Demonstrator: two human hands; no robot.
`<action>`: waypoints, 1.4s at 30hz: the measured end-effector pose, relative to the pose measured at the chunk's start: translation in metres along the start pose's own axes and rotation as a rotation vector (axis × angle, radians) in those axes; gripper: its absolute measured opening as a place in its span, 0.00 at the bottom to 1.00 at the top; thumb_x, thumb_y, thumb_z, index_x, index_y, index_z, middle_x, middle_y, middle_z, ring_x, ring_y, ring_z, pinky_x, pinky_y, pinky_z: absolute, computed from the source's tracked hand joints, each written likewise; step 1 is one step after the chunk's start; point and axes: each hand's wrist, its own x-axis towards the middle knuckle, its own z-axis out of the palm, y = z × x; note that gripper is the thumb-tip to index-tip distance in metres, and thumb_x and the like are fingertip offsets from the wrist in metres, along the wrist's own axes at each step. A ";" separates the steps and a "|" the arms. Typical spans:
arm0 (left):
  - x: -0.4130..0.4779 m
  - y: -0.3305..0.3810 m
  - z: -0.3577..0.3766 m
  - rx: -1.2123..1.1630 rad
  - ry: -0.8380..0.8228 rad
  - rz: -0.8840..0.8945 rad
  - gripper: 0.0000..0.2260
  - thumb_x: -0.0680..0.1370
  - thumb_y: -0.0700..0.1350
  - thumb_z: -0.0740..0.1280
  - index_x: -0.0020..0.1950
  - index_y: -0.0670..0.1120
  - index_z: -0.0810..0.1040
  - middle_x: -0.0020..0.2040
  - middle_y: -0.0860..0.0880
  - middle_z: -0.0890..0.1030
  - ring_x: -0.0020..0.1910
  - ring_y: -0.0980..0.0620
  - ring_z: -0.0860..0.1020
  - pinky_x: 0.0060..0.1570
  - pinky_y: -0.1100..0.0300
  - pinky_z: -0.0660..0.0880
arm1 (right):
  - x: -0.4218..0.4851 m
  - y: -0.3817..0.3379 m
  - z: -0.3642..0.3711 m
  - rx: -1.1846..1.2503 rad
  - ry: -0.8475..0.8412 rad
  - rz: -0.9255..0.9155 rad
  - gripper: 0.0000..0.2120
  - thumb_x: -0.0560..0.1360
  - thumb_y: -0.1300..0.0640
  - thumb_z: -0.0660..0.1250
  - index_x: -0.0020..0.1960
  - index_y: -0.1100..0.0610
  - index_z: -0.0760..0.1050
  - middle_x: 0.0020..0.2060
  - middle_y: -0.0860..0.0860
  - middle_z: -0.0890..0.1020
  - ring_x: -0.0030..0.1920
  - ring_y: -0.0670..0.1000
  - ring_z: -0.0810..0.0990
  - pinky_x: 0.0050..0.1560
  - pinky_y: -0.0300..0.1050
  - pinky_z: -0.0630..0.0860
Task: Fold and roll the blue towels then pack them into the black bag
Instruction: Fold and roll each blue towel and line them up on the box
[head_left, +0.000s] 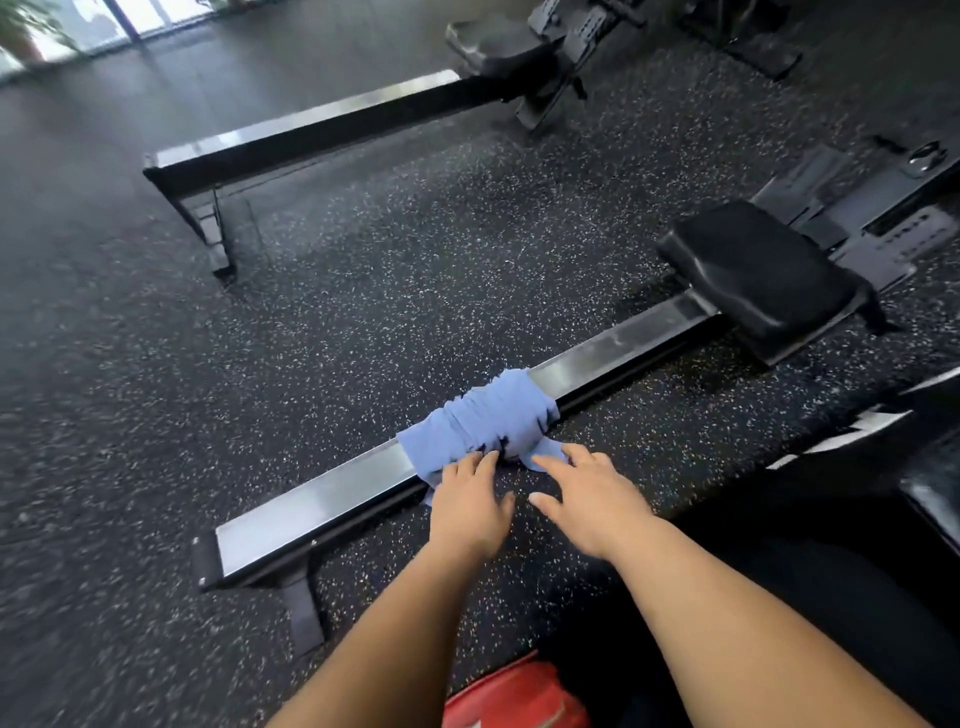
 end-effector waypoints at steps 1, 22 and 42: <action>0.007 0.001 0.000 -0.001 -0.007 0.002 0.32 0.82 0.57 0.65 0.83 0.50 0.62 0.80 0.48 0.67 0.76 0.43 0.65 0.76 0.49 0.64 | 0.005 0.001 0.001 0.002 -0.009 0.004 0.28 0.83 0.36 0.58 0.82 0.39 0.58 0.82 0.50 0.58 0.78 0.57 0.60 0.73 0.59 0.69; 0.116 0.017 0.003 -0.323 -0.146 -0.223 0.30 0.78 0.41 0.68 0.81 0.46 0.66 0.78 0.47 0.65 0.77 0.42 0.63 0.77 0.49 0.63 | 0.064 0.019 0.010 0.199 0.029 0.131 0.24 0.86 0.44 0.53 0.82 0.40 0.59 0.81 0.48 0.56 0.76 0.56 0.61 0.71 0.60 0.70; 0.044 0.047 -0.124 -1.071 -0.054 -0.016 0.22 0.78 0.26 0.65 0.69 0.44 0.81 0.59 0.46 0.86 0.58 0.55 0.85 0.53 0.68 0.79 | -0.012 0.020 -0.045 0.186 0.206 0.061 0.24 0.86 0.48 0.58 0.82 0.42 0.60 0.79 0.45 0.61 0.74 0.55 0.69 0.70 0.55 0.72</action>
